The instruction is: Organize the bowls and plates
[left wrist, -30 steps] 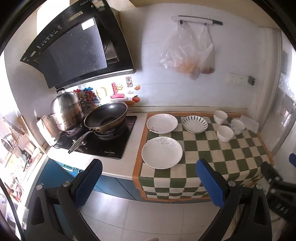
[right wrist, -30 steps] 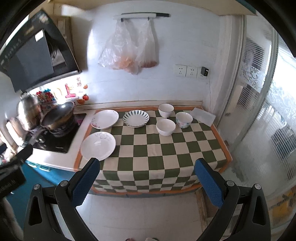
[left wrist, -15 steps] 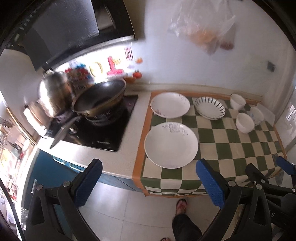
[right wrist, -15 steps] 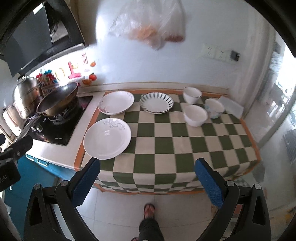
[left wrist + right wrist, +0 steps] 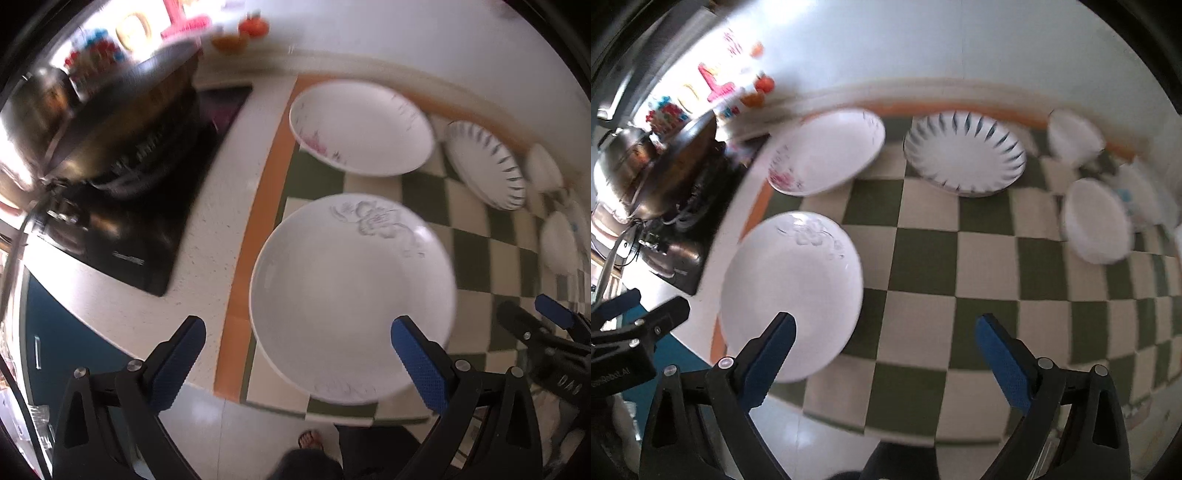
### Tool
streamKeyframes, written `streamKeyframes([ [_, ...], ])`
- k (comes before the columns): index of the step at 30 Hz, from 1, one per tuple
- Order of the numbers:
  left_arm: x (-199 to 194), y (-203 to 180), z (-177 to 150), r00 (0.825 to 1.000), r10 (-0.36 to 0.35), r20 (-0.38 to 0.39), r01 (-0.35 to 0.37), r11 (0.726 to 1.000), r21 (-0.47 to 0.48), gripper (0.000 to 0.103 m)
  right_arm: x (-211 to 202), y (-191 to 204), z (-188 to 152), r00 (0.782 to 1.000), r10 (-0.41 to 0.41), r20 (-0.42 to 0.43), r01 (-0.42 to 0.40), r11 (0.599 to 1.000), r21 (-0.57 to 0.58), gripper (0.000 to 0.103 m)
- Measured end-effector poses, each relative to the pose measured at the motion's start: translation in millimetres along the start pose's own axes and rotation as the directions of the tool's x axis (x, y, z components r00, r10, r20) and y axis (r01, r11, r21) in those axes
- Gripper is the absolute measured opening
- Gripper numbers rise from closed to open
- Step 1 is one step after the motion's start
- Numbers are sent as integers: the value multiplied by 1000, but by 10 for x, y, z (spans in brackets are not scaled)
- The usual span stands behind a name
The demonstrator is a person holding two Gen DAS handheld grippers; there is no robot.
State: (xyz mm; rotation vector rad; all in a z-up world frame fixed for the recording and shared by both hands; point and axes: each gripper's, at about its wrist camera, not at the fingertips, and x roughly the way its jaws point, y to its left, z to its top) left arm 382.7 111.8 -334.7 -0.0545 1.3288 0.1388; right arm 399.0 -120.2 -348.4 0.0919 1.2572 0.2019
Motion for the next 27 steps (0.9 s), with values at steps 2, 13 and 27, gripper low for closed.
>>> streamKeyframes([
  [2, 183, 19, 97, 999, 0, -34, 0, 1000, -7, 103, 293, -107, 134, 997, 33, -69, -31, 999, 24, 97],
  [13, 831, 123, 368, 980, -87, -180, 82, 996, -32, 96, 1213, -311, 429, 945, 170, -278, -137, 982, 132, 91],
  [27, 943, 376, 396, 964, -140, -224, 131, 990, -57, 40, 1447, -116, 519, 914, 241, -328, -203, 968, 145, 56],
])
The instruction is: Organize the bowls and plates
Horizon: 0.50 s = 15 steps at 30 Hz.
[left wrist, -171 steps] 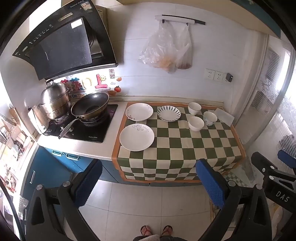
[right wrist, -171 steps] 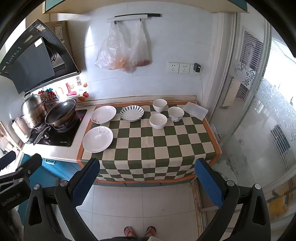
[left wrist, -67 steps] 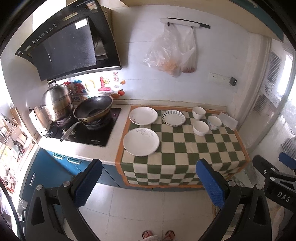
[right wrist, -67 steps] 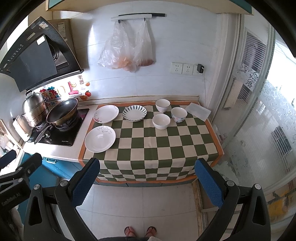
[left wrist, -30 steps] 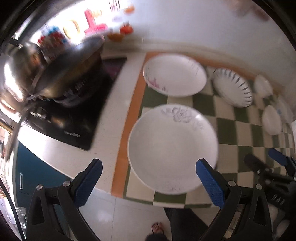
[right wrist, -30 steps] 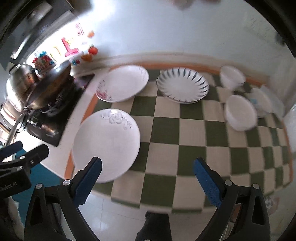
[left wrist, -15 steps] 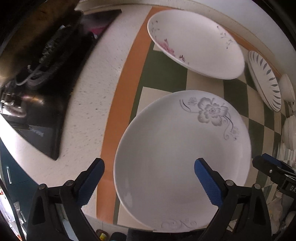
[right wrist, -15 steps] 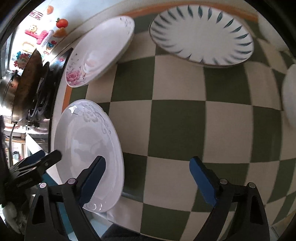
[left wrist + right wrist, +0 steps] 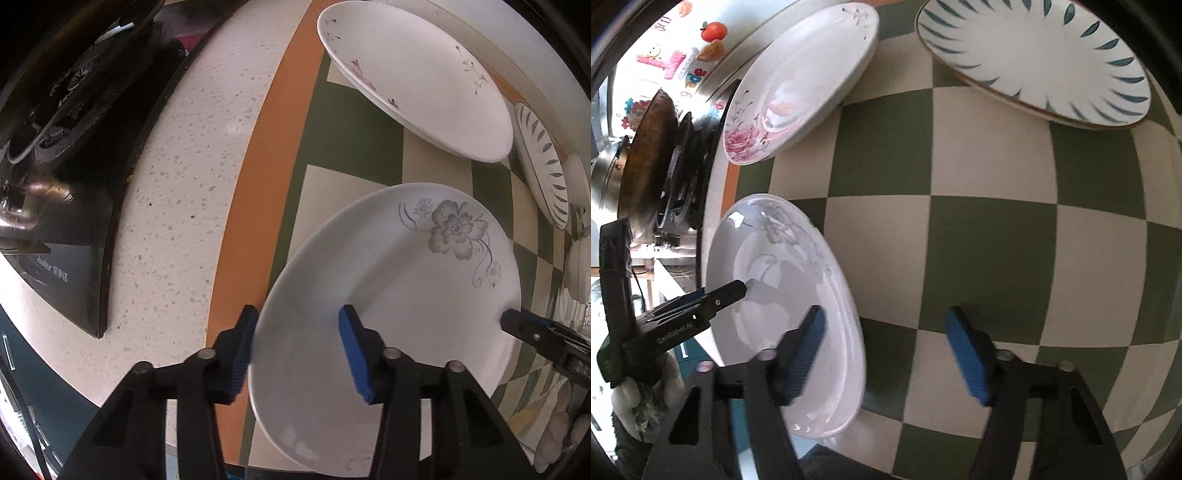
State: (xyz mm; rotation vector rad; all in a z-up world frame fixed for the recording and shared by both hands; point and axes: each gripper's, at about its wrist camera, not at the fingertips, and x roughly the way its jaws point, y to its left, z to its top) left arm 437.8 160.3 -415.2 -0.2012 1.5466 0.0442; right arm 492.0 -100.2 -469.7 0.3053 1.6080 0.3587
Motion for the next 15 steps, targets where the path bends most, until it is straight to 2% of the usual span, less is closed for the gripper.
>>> streamKeyframes([
  [1, -5, 17, -11, 1000, -5, -1, 5, 1000, -1, 38, 18, 22, 2, 1000, 10, -6, -10, 1000, 3, 48],
  [2, -19, 31, -28, 1000, -11, -2, 11, 1000, 0, 37, 44, 23, 0, 999, 28, -24, -28, 1000, 11, 35],
  [3, -30, 40, -46, 1000, -14, -3, 14, 1000, 1, 36, 68, 17, -6, 998, 43, -36, -43, 999, 18, 27],
  [4, -46, 51, -71, 1000, -19, -5, 19, 1000, 2, 35, 88, 14, -22, 998, 57, -41, -56, 998, 18, 25],
  [6, -69, 61, -120, 1000, -17, -6, 17, 1000, 7, 33, 128, 40, -48, 996, 82, -34, -82, 997, 14, 13],
  [10, -112, 34, -295, 1000, -14, -11, 14, 1000, 7, 31, 139, 131, -72, 998, 55, -17, -55, 998, -17, 14],
  [15, -242, -90, -495, 1000, -6, -2, 6, 1000, 10, 31, 69, 163, -111, 998, 65, -4, -65, 997, -30, 14],
])
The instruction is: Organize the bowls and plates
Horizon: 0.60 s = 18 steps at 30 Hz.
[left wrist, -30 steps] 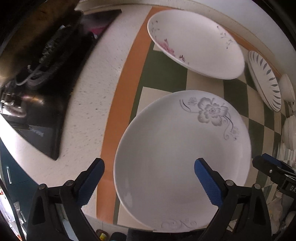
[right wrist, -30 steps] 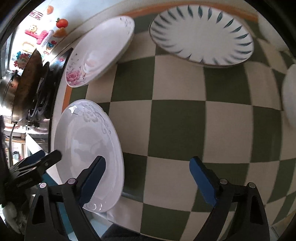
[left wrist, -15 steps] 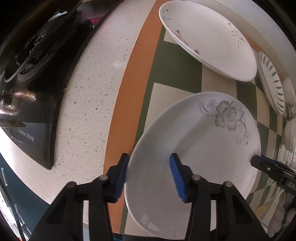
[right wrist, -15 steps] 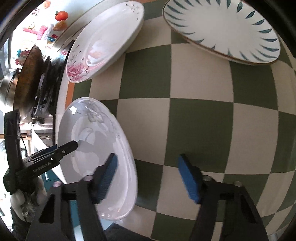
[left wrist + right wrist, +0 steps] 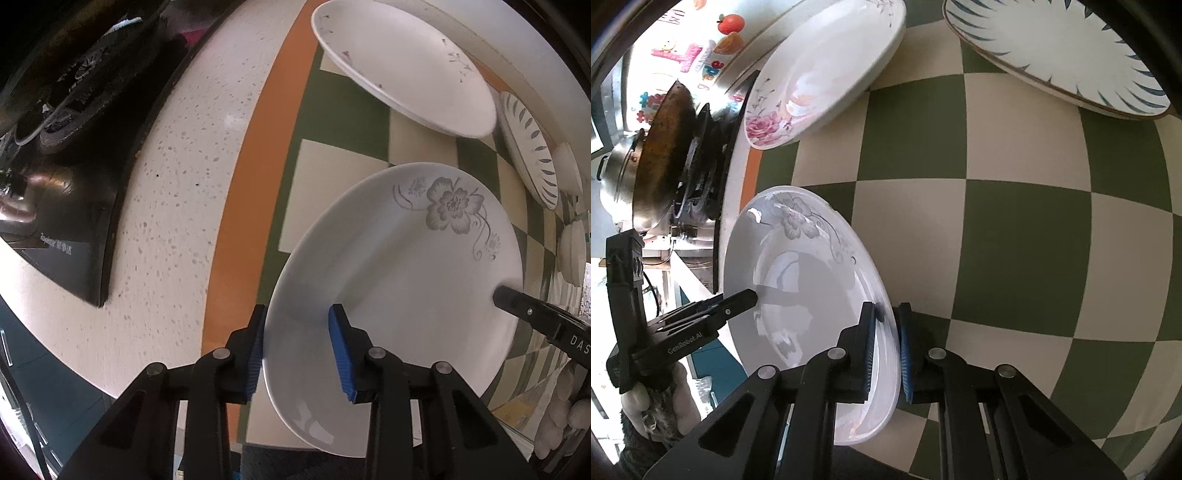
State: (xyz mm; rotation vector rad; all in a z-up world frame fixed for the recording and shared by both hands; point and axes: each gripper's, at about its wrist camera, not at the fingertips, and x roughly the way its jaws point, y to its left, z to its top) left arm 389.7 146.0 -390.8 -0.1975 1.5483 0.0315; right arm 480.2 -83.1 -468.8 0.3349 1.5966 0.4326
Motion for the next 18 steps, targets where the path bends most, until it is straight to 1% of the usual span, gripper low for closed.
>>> streamKeyframes([
  [3, -66, -162, -114, 1000, -8, 8, 8, 1000, 12, 31, -103, -23, -23, 1000, 4, 10, -4, 1000, 0, 14],
  [5, -125, -227, -132, 1000, -15, 20, 15, 1000, 24, 31, -188, -79, -42, 1000, 4, 16, -4, 1000, 7, 14],
  [9, -288, -539, -163, 999, -32, 41, 30, 997, 68, 31, -360, -245, -116, 999, 14, 31, -15, 999, 40, 14],
  [13, -350, -914, -156, 998, -53, 45, 46, 990, 136, 31, -569, -495, -218, 998, 7, 62, -12, 997, 82, 14],
  [14, -272, -906, -125, 997, -56, 44, 48, 987, 150, 31, -614, -582, -241, 998, 9, 68, -15, 995, 102, 14],
  [17, -187, -1168, -73, 998, -55, 34, 47, 978, 204, 31, -727, -837, -313, 996, 3, 89, -17, 988, 150, 14],
  [18, -118, -1204, -11, 998, -55, 29, 47, 975, 218, 31, -769, -923, -344, 995, -3, 96, -13, 986, 166, 14],
])
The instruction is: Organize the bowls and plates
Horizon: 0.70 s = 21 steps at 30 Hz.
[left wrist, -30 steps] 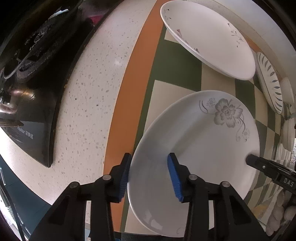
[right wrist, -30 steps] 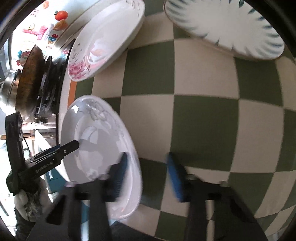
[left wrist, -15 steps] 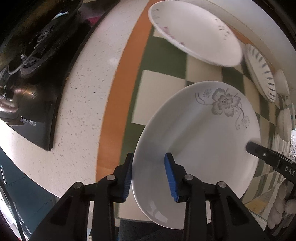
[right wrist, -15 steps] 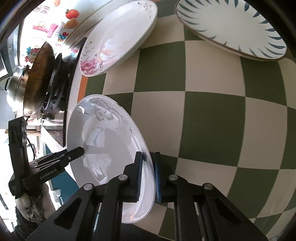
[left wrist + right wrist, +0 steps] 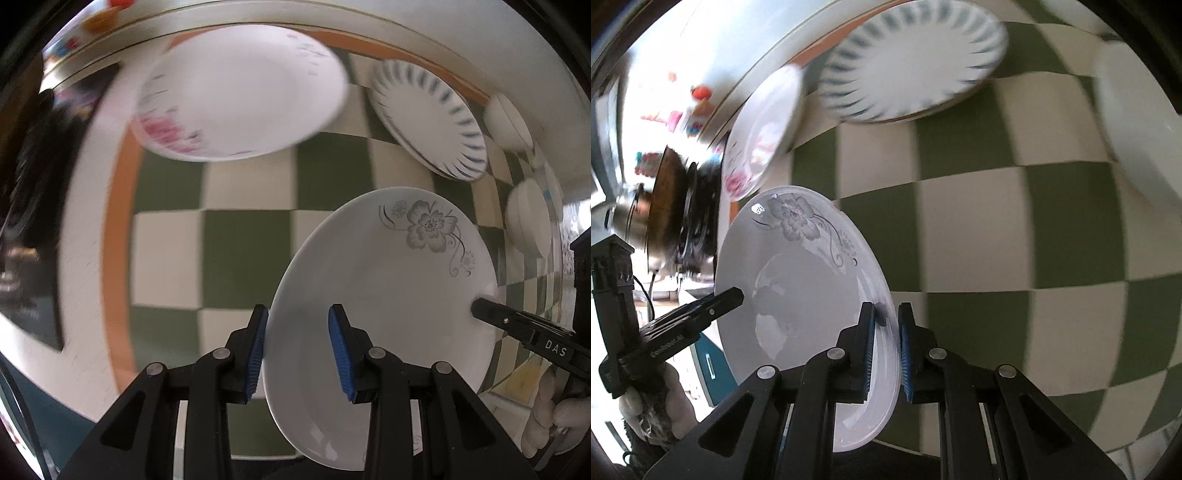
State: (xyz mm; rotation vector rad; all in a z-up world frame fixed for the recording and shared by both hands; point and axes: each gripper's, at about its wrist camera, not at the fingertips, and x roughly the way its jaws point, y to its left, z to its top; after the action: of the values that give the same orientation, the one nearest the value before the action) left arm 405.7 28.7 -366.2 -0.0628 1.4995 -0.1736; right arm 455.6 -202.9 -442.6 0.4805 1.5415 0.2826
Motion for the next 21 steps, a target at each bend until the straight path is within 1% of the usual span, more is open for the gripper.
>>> streamKeyframes([
  [6, 281, -394, 126, 999, 4, -40, -1, 997, 76, 31, -165, -510, -22, 999, -25, 30, 23, 997, 68, 14],
  [7, 372, -410, 246, 999, 10, -50, -6, 997, 82, 31, -179, -574, -28, 999, -28, 31, 25, 997, 77, 14],
  [12, 508, -491, 226, 996, 29, -79, -21, 994, 103, 31, -162, -860, -79, 999, -46, 24, 43, 994, 102, 14],
  [14, 558, -539, 237, 996, 46, -74, -37, 993, 116, 31, -164, -945, -90, 999, -42, 25, 39, 993, 110, 15],
  [18, 568, -527, 234, 996, 42, -74, -33, 993, 113, 31, -171, -950, -73, 999, -43, 27, 41, 994, 98, 15],
  [20, 443, -440, 237, 997, 52, -50, -47, 994, 98, 31, -150, -910, -46, 999, -47, 14, 45, 995, 88, 15],
  [21, 313, -360, 249, 998, 54, -23, -52, 996, 78, 31, -162, -906, -26, 999, -52, -3, 52, 995, 88, 15],
])
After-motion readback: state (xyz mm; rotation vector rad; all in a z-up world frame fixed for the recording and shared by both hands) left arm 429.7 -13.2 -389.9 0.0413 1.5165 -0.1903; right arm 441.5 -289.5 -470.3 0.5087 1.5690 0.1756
